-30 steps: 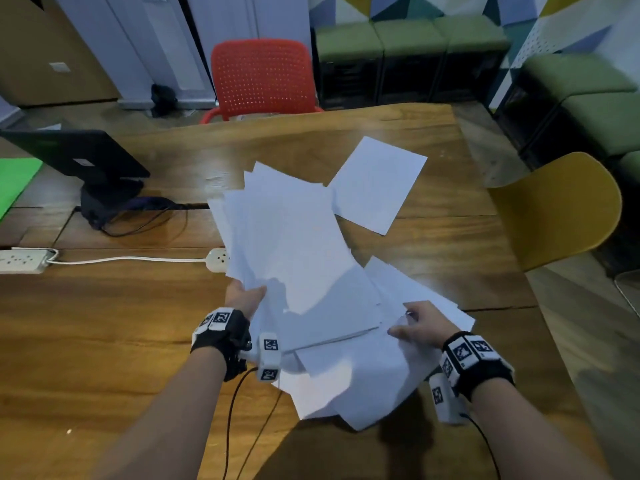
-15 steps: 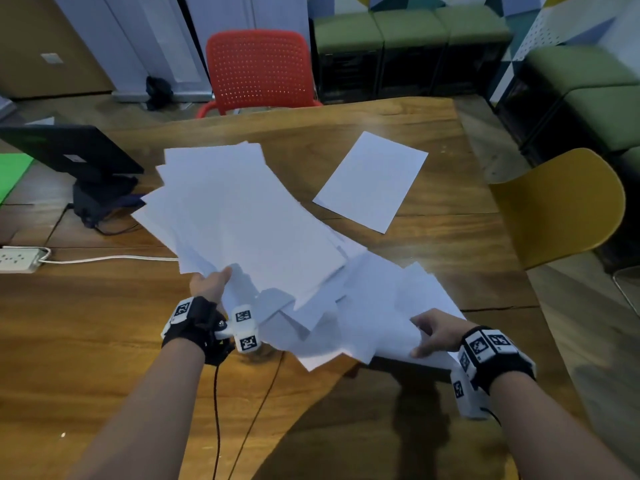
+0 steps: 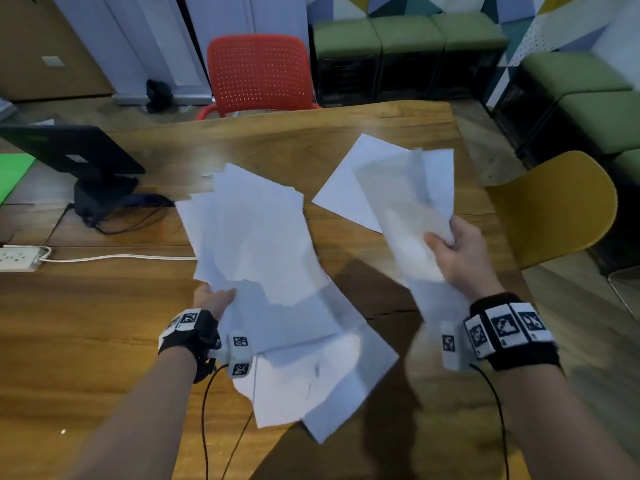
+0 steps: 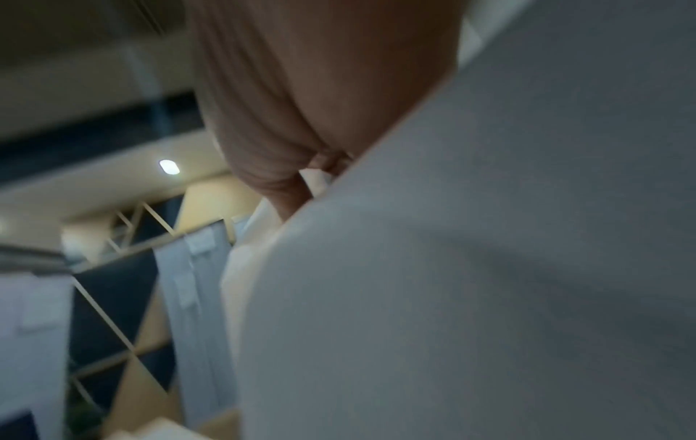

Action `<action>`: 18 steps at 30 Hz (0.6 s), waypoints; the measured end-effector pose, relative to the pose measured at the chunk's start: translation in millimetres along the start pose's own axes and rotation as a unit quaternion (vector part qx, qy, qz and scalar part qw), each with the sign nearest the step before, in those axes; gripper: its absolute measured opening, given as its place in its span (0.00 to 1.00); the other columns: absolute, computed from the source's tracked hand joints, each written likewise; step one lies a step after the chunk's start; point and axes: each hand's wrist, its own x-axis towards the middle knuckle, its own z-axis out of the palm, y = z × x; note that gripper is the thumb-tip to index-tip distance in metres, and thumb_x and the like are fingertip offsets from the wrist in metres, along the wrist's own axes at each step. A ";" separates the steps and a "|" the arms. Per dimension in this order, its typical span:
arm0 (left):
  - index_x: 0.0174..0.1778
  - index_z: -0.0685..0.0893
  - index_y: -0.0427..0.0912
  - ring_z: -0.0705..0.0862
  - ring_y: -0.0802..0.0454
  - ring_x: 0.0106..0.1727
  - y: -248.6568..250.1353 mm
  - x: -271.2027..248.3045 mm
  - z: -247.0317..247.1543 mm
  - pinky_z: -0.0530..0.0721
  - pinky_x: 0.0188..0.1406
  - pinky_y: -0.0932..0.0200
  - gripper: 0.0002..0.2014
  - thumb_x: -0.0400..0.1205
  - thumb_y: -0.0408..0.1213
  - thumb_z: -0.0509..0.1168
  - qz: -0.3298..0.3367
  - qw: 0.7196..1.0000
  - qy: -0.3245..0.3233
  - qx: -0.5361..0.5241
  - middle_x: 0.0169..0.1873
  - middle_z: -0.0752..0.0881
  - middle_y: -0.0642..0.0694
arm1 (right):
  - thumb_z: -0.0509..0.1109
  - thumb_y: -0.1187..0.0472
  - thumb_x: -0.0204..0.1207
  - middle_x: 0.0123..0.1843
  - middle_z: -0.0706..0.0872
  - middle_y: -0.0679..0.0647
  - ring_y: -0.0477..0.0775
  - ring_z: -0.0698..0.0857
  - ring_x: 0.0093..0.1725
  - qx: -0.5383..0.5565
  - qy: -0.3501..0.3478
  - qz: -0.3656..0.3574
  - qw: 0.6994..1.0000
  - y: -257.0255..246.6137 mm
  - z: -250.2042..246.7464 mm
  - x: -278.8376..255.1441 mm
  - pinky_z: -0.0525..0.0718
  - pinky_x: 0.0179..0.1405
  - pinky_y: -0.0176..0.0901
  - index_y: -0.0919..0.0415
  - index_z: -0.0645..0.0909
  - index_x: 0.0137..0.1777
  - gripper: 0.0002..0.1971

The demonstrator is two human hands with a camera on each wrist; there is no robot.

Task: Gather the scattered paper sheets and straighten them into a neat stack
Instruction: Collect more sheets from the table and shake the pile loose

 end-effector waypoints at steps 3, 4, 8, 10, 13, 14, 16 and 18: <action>0.77 0.65 0.29 0.77 0.34 0.69 -8.6 -8.6 11.1 0.77 0.63 0.48 0.31 0.80 0.31 0.69 -0.011 0.997 -0.060 0.038 0.73 0.74 0.32 | 0.68 0.70 0.78 0.49 0.89 0.46 0.42 0.89 0.45 0.152 -0.006 -0.062 0.986 -54.1 2.2 -6.0 0.88 0.45 0.37 0.57 0.80 0.60 0.13; 0.77 0.63 0.30 0.77 0.34 0.69 -10.4 -12.3 14.9 0.78 0.59 0.49 0.32 0.80 0.33 0.69 -0.016 0.995 -0.078 0.063 0.73 0.74 0.33 | 0.69 0.71 0.78 0.49 0.90 0.48 0.45 0.89 0.45 0.208 -0.002 -0.063 0.976 -64.9 4.2 -5.3 0.89 0.45 0.40 0.56 0.81 0.58 0.13; 0.75 0.67 0.28 0.77 0.33 0.68 -14.7 -26.8 32.4 0.76 0.55 0.55 0.29 0.80 0.32 0.68 -0.034 0.986 -0.103 0.128 0.67 0.77 0.35 | 0.69 0.70 0.78 0.56 0.90 0.59 0.60 0.89 0.56 0.328 0.014 -0.009 0.944 -60.9 21.8 12.6 0.88 0.53 0.54 0.57 0.82 0.59 0.13; 0.64 0.76 0.26 0.80 0.30 0.58 -9.5 -30.6 35.6 0.77 0.48 0.64 0.14 0.84 0.30 0.61 -0.061 0.976 -0.126 0.164 0.60 0.79 0.21 | 0.69 0.69 0.78 0.52 0.90 0.55 0.56 0.89 0.51 0.271 0.028 0.036 0.961 -39.6 35.6 23.3 0.89 0.49 0.45 0.62 0.80 0.60 0.12; 0.68 0.75 0.27 0.79 0.33 0.62 -11.7 -19.3 38.4 0.79 0.59 0.50 0.20 0.86 0.38 0.57 -0.059 0.982 -0.118 0.137 0.67 0.77 0.23 | 0.71 0.67 0.76 0.56 0.89 0.57 0.55 0.88 0.54 0.178 0.028 0.098 0.979 10.1 58.4 34.8 0.87 0.55 0.49 0.62 0.81 0.61 0.13; 0.70 0.74 0.28 0.79 0.33 0.65 -10.6 -16.7 39.5 0.79 0.62 0.43 0.24 0.83 0.41 0.63 -0.050 0.984 -0.116 0.127 0.69 0.78 0.27 | 0.71 0.68 0.75 0.57 0.89 0.58 0.56 0.88 0.54 0.153 0.024 0.119 0.981 27.7 65.7 36.6 0.87 0.57 0.53 0.62 0.81 0.61 0.14; 0.73 0.72 0.32 0.80 0.34 0.66 -32.0 16.0 43.2 0.80 0.62 0.43 0.33 0.74 0.43 0.72 -0.043 0.985 -0.119 0.116 0.69 0.78 0.36 | 0.72 0.68 0.72 0.56 0.89 0.59 0.59 0.88 0.55 0.093 0.020 0.150 0.984 61.1 79.2 39.8 0.86 0.59 0.58 0.61 0.83 0.59 0.14; 0.75 0.71 0.35 0.80 0.36 0.67 -35.9 27.3 42.7 0.79 0.65 0.40 0.41 0.67 0.46 0.77 -0.058 0.983 -0.137 0.109 0.72 0.77 0.39 | 0.72 0.66 0.70 0.55 0.90 0.60 0.61 0.88 0.55 0.047 0.010 0.190 0.981 86.8 91.8 42.6 0.85 0.59 0.60 0.61 0.83 0.59 0.16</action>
